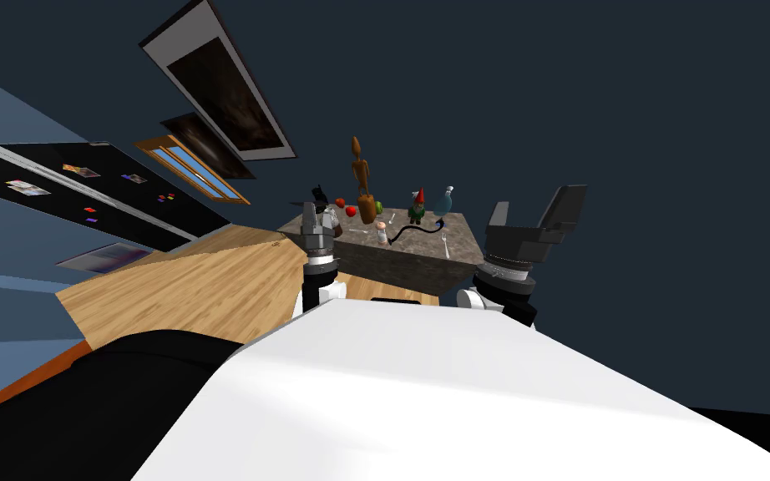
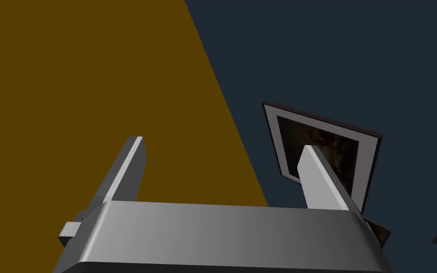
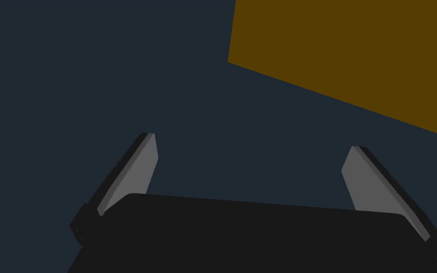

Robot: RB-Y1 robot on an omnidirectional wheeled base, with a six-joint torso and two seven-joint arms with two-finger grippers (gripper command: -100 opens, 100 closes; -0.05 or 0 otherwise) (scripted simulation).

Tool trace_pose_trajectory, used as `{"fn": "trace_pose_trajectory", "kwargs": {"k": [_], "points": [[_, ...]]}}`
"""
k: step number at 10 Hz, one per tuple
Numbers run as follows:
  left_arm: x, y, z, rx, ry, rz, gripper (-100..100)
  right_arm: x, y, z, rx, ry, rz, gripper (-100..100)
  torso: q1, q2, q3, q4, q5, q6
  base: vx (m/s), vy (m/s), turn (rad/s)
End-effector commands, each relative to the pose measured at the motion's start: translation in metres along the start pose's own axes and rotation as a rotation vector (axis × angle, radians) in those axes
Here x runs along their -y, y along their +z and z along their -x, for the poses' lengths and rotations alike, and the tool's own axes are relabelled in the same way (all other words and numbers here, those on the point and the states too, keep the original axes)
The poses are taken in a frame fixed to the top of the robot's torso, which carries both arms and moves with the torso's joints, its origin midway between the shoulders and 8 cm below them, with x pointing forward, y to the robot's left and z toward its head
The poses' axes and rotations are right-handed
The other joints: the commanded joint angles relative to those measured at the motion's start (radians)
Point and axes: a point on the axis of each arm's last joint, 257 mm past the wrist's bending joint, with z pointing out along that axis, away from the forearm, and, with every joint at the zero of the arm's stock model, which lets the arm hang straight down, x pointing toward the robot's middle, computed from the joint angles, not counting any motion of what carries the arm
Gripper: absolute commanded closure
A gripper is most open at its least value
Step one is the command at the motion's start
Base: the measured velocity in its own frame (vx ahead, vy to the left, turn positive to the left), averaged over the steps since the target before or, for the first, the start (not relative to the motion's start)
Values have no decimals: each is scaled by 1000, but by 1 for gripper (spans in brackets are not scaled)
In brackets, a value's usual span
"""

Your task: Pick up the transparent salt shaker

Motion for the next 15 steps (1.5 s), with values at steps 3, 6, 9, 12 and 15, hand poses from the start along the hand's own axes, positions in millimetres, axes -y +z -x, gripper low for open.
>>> {"fn": "trace_pose_trajectory", "kwargs": {"k": [3, 6, 9, 12, 15], "points": [[-2, -1, -8, -71, 65, -13, -100, 0, 0, 0, 0, 0, 0, 0, 1, 2, 1, 0, 0, 0, -28, 12, -4], [-9, -3, -14, -133, 137, -13, -100, 0, 0, 0, 0, 0, 0, 0, 3, 3, 2, 1, 1, 0, -52, 29, -7], [-24, -7, -22, -203, 226, 4, -100, 0, 0, 0, 0, 0, 0, 0, 0, 3, 2, 1, 0, 0, -49, 0, -20], [-51, -15, -29, -281, 326, 46, -100, 0, 0, 0, 0, 0, 0, 0, 0, 5, 3, 1, 0, 0, -66, -7, -30], [-87, -28, -34, -369, 437, 111, -100, 0, 0, 0, 0, 0, 0, 0, -1, 7, 4, 1, 0, 0, -107, -23, -13]]}}
